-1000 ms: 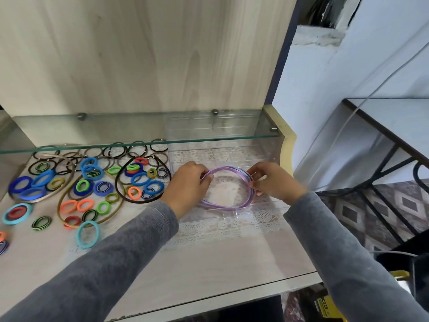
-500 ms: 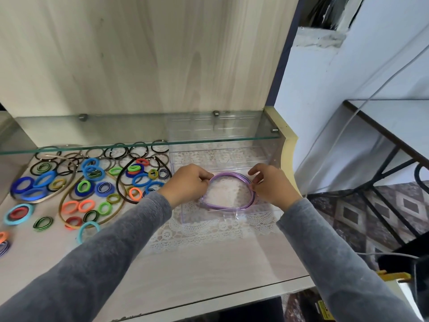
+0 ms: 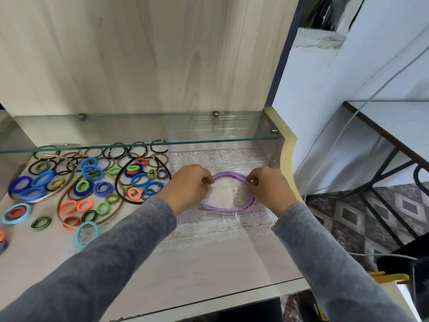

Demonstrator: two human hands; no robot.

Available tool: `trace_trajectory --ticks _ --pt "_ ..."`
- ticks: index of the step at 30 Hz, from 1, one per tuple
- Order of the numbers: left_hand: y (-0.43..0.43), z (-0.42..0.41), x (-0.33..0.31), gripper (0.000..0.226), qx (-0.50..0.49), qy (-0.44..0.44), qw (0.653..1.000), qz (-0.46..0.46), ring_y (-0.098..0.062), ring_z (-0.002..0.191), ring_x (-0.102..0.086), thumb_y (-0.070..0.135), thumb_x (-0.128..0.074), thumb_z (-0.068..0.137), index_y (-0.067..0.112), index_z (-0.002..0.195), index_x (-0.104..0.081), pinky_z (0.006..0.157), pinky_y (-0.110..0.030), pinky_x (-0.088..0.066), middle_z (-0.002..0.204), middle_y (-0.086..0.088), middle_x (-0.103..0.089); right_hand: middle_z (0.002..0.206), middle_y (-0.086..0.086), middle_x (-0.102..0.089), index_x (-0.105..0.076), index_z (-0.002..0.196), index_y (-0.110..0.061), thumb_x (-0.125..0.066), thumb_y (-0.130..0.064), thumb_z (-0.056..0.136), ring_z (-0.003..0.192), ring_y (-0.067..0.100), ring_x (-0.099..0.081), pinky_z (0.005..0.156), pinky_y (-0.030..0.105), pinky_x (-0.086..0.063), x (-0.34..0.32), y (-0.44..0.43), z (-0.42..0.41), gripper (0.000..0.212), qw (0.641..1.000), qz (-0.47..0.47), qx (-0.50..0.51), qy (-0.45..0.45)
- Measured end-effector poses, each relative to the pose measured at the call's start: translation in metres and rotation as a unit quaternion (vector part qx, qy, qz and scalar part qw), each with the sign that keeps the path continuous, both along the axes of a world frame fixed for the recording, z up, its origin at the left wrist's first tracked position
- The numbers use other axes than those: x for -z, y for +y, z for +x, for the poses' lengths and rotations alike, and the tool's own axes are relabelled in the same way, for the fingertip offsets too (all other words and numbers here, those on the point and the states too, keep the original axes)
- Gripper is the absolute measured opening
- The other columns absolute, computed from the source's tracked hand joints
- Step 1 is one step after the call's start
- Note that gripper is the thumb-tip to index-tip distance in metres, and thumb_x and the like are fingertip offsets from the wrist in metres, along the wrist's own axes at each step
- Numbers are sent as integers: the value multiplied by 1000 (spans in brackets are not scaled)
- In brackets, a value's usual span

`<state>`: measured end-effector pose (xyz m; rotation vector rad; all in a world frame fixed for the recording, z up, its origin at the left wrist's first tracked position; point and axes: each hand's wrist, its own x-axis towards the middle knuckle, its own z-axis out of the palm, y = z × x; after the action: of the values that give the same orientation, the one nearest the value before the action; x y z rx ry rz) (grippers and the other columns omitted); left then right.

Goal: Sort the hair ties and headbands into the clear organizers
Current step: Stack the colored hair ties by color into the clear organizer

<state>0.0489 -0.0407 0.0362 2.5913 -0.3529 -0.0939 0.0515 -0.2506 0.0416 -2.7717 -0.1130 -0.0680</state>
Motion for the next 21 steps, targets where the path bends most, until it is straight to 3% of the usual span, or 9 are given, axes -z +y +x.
trace_trajectory --ticks 4,10,15,21 --pt "9 -1 -21 31 86 80 989 90 -9 99 -55 34 -65 95 25 124 -67 85 -22 -42 118 6 -59 91 5 -71 -74 96 -12 -58 -8 86 83 21 -63 80 34 -54 2 1 2 19 1000 -28 1 -2" --pt "16 -9 -38 31 151 132 971 133 -11 114 -54 42 -66 92 37 123 -65 102 -36 -45 124 10 -55 88 5 -71 -74 91 -14 -58 -6 81 79 24 -64 77 35 -55 1 5 7 21 998 -65 8 -4" --pt "16 -16 -37 25 180 108 967 147 -11 106 -54 29 -64 94 38 117 -68 89 -26 -47 122 7 -50 89 6 -71 -73 90 -12 -59 -6 81 80 25 -64 77 34 -55 -2 8 10 19 997 -76 15 10" --pt "15 -21 -27 19 179 48 967 172 -12 99 -57 35 -61 95 39 112 -67 82 -35 -54 117 7 -50 86 7 -71 -73 84 -12 -57 -3 78 80 27 -64 75 35 -55 -3 9 10 19 997 -74 20 14"
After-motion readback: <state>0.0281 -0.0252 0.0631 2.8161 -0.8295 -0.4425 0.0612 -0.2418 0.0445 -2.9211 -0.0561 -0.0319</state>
